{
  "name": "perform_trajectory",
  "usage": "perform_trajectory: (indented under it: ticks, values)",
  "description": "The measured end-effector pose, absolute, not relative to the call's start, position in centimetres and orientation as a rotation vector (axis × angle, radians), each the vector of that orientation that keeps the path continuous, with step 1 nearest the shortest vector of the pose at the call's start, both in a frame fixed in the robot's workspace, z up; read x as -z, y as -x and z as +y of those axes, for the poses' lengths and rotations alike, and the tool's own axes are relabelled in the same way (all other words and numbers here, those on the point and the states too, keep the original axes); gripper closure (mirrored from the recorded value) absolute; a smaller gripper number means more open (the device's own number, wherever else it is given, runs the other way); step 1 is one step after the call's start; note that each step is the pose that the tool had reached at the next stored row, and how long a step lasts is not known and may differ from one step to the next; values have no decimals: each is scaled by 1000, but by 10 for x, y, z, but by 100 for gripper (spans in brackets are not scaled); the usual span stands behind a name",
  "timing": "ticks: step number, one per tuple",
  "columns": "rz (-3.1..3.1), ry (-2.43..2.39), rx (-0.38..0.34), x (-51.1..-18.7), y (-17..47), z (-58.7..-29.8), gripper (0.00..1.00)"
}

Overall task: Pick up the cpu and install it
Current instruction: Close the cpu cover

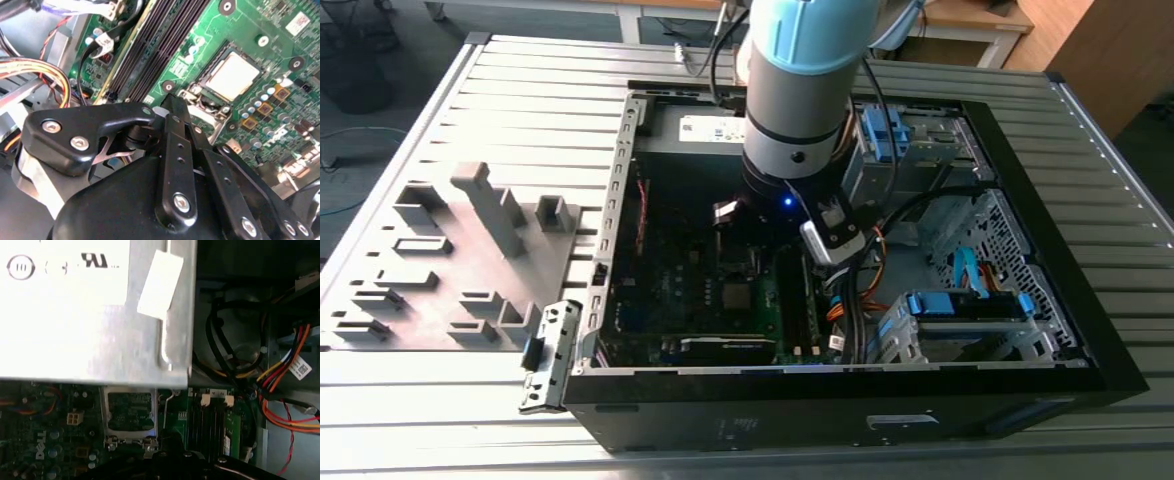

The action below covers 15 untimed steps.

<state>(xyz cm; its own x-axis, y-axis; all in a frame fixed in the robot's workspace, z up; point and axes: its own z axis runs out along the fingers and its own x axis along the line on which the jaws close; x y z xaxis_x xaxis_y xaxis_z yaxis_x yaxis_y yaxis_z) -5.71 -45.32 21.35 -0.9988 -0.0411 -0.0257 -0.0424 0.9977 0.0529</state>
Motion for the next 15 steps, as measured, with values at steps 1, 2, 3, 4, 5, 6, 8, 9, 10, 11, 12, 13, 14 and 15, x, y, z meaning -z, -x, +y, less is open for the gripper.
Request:
perform_trajectory:
  ticks: [1,2,3,4,5,6,8,9,10,11,12,13,14,15]
  values:
    - [3115,69,-83,-213,57,-452,89]
    - [3115,78,-84,-213,57,-451,89]
    - [3115,92,-84,-213,57,-451,89]
    - [3115,116,-84,-213,57,-451,89]
    - [3114,138,-84,-213,57,-451,89]
    - [3113,163,-84,-213,57,-451,89]
    - [3111,216,-85,-213,57,-451,89]
    - [3109,244,-85,-212,57,-451,89]
    - [3108,273,-86,-212,57,-451,89]
    - [3105,302,-86,-212,57,-451,89]
    - [3103,330,-86,-212,57,-451,89]
    - [3100,358,-87,-212,57,-451,89]
    - [3097,386,-87,-212,57,-451,89]
    - [3094,414,-87,-212,57,-451,89]
